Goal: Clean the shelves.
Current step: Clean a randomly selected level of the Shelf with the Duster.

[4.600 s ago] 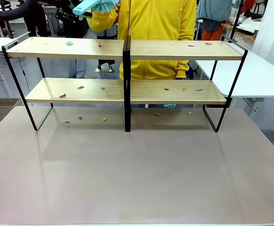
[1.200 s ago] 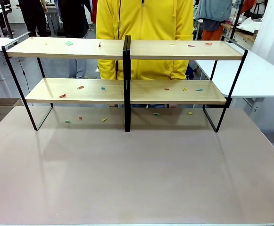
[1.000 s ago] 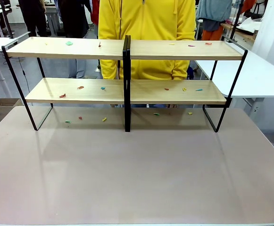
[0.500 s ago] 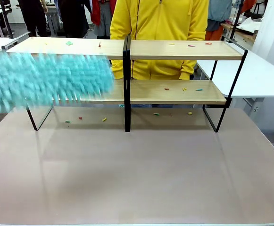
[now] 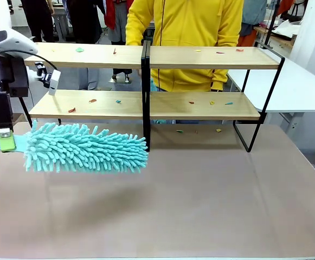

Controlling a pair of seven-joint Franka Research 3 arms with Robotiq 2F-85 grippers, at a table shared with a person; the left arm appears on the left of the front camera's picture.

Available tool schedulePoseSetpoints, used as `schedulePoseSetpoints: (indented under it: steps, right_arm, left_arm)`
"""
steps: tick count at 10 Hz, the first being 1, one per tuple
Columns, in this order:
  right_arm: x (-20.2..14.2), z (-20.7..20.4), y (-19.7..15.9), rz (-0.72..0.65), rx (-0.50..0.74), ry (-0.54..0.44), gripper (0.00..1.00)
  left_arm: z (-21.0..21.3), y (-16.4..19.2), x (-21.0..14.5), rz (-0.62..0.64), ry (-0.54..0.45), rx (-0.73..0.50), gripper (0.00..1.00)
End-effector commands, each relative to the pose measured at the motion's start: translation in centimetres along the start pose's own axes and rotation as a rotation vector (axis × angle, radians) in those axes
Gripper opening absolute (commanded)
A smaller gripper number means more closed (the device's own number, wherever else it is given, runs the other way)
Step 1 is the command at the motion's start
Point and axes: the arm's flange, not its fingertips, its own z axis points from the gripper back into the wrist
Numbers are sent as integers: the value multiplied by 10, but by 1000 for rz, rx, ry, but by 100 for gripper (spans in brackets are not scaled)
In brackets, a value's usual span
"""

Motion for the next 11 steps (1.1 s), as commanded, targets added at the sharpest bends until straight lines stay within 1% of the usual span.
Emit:
schedulePoseSetpoints:
  steps: [1, 2, 3, 4, 5, 7, 8, 9, 10, 11]
  right_arm:
    - [-1, 0, -1, 7, 9, -3, 100]
    - [-1, 0, -1, 7, 9, -3, 100]
    - [-1, 0, -1, 7, 9, -3, 100]
    - [-1, 0, -1, 7, 9, -3, 100]
    - [-1, 0, -1, 7, 9, -3, 100]
    - [-1, 0, -1, 7, 9, -3, 100]
    - [-1, 0, -1, 7, 9, -3, 100]
    - [-1, 0, -1, 7, 9, -3, 100]
    - [-1, 0, -1, 7, 9, -3, 100]
    - [-1, 0, -1, 7, 9, -3, 100]
  left_arm:
    - [-2, -24, -10, -63, 25, 18, 13]
    - [0, 0, 0, 0, 0, 0, 13]
    - [-5, -2, 16, 149, -135, 116, 13]
    - [-10, 19, 29, 164, -141, 56, 13]
    - [-17, 33, 39, 231, -207, 58, 13]
    - [-31, 47, 46, 347, -330, 76, 13]
    - [-39, 52, 42, 364, -270, 64, 13]
    - [-45, 50, 18, 270, -142, 42, 13]
    - [-54, 38, -25, 117, 41, 106, 13]
    - [-67, 22, -75, 67, 105, 146, 13]
